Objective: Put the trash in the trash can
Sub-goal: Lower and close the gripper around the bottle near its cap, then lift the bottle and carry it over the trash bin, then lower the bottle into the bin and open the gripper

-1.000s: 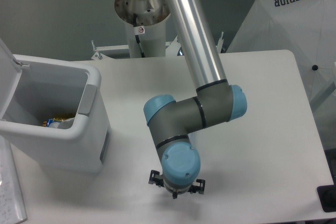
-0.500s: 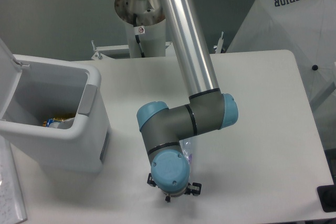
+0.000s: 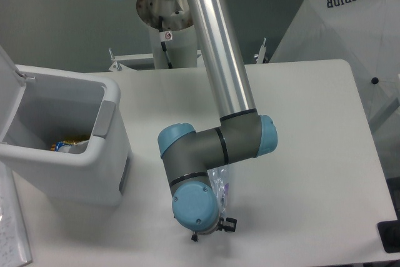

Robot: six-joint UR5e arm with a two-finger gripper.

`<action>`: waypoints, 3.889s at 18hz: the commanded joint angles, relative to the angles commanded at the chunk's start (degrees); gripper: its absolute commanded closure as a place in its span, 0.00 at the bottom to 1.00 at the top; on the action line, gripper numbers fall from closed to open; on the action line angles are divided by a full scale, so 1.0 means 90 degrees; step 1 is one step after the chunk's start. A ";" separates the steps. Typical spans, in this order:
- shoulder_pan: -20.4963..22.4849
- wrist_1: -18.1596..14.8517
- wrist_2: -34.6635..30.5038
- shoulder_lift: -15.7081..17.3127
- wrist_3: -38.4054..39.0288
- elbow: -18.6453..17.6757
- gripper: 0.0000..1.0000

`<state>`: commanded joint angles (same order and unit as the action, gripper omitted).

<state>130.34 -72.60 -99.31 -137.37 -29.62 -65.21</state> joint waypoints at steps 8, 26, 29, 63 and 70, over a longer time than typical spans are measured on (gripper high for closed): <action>0.0000 0.0000 0.0048 0.0331 0.0000 -0.0010 0.95; 0.0546 0.1327 0.4262 0.2626 -0.0381 0.0068 0.98; 0.0819 0.1464 0.5737 0.2909 -0.0322 0.0068 1.00; 0.0625 0.2578 0.9023 0.4736 -0.2431 -0.3222 0.51; 0.1004 0.2568 0.9003 0.4717 -0.2354 -0.3008 0.00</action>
<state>139.38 -49.48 -18.28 -94.92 -50.80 -92.29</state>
